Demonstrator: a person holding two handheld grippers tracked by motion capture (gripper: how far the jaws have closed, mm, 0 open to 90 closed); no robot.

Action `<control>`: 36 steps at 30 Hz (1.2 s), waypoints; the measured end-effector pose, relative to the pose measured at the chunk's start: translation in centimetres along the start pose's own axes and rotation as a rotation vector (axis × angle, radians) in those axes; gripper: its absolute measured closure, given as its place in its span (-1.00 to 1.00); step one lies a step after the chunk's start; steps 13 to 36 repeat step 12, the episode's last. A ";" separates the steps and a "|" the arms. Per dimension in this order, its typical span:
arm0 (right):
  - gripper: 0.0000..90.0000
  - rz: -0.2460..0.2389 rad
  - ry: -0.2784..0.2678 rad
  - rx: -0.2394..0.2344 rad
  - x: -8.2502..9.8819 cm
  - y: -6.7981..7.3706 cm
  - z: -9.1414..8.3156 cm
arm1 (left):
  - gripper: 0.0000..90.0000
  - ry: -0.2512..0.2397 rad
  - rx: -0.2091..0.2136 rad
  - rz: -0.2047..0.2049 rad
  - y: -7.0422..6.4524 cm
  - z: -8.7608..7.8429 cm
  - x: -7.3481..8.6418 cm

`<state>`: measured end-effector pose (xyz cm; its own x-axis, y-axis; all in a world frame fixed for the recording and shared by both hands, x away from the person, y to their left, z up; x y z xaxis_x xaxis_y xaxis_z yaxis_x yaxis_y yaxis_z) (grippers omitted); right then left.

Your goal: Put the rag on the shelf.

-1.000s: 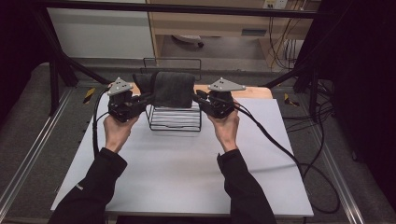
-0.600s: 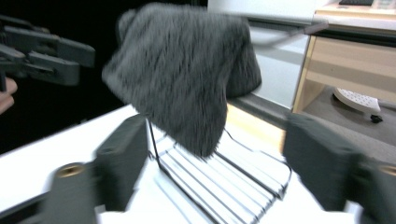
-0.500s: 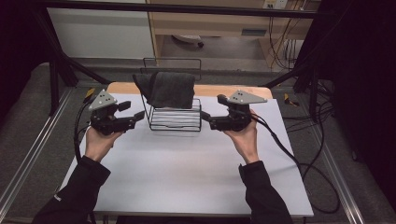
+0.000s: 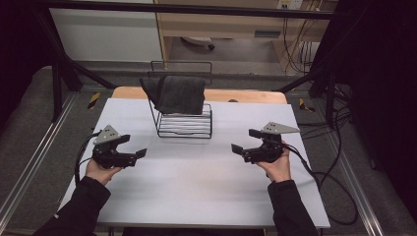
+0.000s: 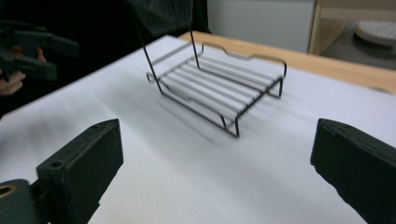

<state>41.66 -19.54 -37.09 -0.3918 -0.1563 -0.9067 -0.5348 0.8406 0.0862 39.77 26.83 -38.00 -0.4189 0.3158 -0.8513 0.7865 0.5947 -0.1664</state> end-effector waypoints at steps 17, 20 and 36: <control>-0.98 -0.008 0.084 0.004 5.9 -2.0 -1.3 | -0.67 0.025 0.013 -0.047 0.9 0.1 3.6; -0.98 -0.008 0.084 0.004 5.9 -2.0 -1.3 | -0.67 0.025 0.013 -0.047 0.9 0.1 3.6; -0.98 -0.008 0.084 0.004 5.9 -2.0 -1.3 | -0.67 0.025 0.013 -0.047 0.9 0.1 3.6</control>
Point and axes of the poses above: each handheld gripper's, and its own axes: z roughly forward along the jaws, x roughly out of its underside, y roughly to its left, the point moved 1 cm from there along z, roughly forward along the jaws, and after that the axes turned 15 degrees about x, right-handed, at the moved point
